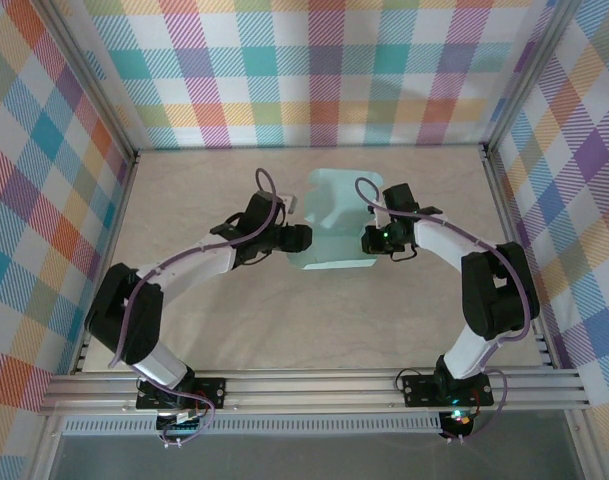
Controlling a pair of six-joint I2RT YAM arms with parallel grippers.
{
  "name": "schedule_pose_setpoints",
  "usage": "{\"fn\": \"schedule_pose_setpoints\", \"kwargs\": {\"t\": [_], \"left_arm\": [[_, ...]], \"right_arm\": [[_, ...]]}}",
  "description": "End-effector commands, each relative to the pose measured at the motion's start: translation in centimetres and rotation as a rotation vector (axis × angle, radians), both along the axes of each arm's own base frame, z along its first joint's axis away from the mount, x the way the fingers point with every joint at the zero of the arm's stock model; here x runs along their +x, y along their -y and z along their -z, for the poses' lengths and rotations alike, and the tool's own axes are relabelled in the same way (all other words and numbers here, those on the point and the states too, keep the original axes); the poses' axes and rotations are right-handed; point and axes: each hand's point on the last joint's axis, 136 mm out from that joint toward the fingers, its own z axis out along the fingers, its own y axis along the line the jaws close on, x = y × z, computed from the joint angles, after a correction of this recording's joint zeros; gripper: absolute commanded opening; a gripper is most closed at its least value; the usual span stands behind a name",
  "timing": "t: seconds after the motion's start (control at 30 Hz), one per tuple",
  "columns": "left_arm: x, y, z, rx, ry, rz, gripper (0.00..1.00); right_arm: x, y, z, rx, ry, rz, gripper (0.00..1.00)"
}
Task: Fold the paper box
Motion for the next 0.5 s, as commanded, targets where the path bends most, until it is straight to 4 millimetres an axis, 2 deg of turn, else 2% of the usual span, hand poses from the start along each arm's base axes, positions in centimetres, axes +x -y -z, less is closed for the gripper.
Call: {"fn": "schedule_pose_setpoints", "kwargs": {"t": [0.0,0.17,0.23,0.3,0.33,0.47], "left_arm": [[0.5,1.5,-1.3,-0.031,0.014,0.055,0.59],[0.5,1.6,-1.6,-0.020,0.011,0.065,0.53],[0.4,1.6,-2.1,-0.025,0.014,0.069,0.47],[0.5,1.4,-2.8,-0.029,0.028,0.057,0.47],[0.5,1.2,-3.1,-0.024,0.038,0.045,0.49],[0.6,-0.6,-4.5,0.024,0.083,-0.014,0.65]], "right_arm": [[-0.6,-1.0,-1.2,0.079,-0.045,-0.022,0.00],[-0.8,-1.2,-0.9,0.093,-0.070,-0.029,0.00],[-0.7,-1.3,-0.7,0.095,-0.079,-0.029,0.00],[-0.7,-1.3,-0.5,0.094,-0.085,-0.027,0.00],[-0.7,-1.3,-0.4,0.091,-0.090,-0.026,0.00],[-0.8,-0.7,0.1,0.056,-0.096,-0.017,0.00]]}}
